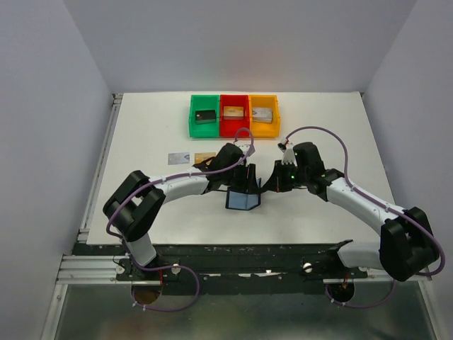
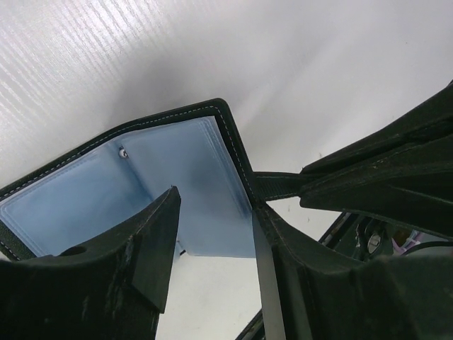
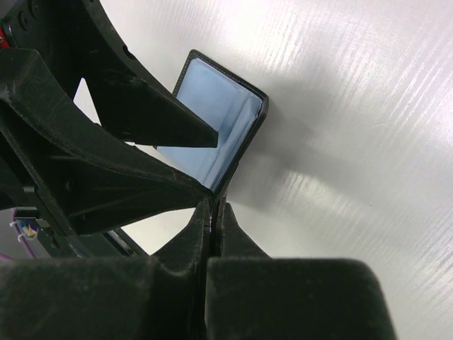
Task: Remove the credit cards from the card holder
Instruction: Remove the credit card from the card holder.
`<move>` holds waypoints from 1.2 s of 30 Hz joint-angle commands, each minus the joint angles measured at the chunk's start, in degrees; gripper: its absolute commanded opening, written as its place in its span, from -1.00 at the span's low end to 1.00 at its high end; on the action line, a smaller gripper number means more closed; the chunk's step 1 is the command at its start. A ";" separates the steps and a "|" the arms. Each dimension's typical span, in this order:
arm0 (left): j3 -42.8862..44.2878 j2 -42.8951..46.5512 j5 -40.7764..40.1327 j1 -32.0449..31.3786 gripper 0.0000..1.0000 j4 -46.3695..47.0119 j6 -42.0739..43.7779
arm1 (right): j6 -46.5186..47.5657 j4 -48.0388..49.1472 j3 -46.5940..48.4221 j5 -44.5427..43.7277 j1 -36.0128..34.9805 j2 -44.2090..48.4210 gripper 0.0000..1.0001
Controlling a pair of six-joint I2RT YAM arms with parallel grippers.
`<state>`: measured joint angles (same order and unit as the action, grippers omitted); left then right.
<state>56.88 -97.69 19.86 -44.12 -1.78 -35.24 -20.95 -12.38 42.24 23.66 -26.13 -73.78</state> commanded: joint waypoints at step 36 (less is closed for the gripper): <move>-0.81 3.65 -11.68 -0.79 0.10 -4.55 0.26 | 2.93 -0.45 0.21 -1.51 0.38 -0.49 -0.99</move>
<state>56.77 -95.90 10.74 -44.75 -5.50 -35.16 -19.42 -12.47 42.13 23.44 -26.13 -73.82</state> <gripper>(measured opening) 0.556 0.025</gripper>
